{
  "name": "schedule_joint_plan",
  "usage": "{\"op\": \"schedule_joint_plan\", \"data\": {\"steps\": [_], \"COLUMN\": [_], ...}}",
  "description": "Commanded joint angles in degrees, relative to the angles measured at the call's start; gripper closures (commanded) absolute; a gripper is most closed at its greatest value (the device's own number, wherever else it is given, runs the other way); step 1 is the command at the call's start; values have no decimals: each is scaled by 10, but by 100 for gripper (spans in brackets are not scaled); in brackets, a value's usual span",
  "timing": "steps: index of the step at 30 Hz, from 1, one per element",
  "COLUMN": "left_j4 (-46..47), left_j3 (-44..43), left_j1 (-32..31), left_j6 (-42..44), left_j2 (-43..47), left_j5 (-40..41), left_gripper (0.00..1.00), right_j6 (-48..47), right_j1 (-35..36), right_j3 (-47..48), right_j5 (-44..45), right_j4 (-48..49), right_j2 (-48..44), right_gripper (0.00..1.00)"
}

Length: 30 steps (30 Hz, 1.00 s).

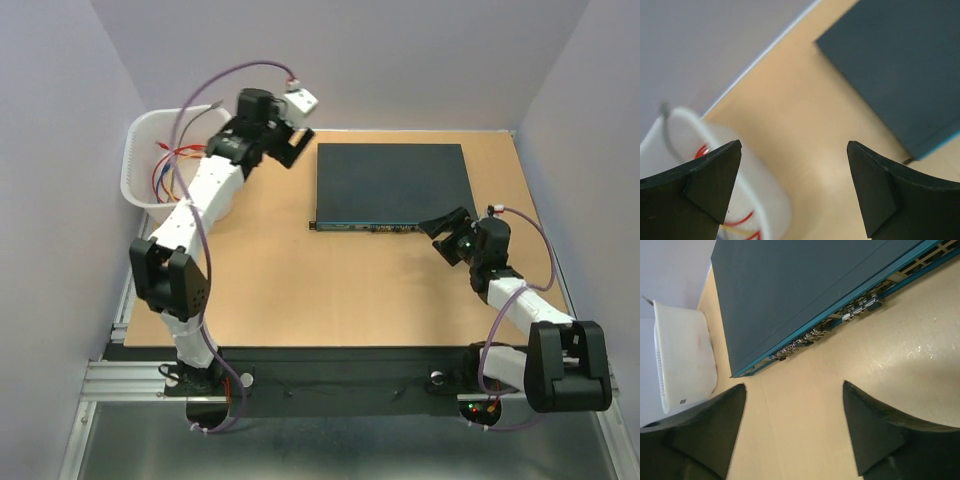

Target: Pull the plug from the switch port

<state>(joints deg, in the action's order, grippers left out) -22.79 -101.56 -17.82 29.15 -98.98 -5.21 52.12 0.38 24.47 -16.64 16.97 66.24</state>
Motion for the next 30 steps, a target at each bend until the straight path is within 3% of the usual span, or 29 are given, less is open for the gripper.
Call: {"op": "schedule_joint_plan", "data": {"steps": [1, 9, 15, 21, 26, 30], "left_j4": [-59, -101, -114, -118, -105, -97], "left_j3": [-31, -96, -133, -161, -177, -187], "left_j1": [-69, -128, -124, -114, -109, -109], "left_j6": [8, 6, 3, -7, -14, -21], "left_j2": [-80, -196, -258, -288, -314, -328], "left_j5": [-52, -71, -69, -82, -78, -74], "left_gripper": [1, 1, 1, 1, 1, 2], "right_j6": [0, 61, 76, 13, 82, 105], "right_j1": [-20, -29, -28, -22, -14, 31], "right_j3": [-6, -37, -53, -17, -11, 23], "right_j5": [-28, -48, -37, -11, -4, 33], "right_j4": [30, 115, 205, 185, 234, 262], "right_j2": [12, 78, 130, 145, 194, 244], "right_gripper": [22, 48, 48, 52, 52, 55]}}
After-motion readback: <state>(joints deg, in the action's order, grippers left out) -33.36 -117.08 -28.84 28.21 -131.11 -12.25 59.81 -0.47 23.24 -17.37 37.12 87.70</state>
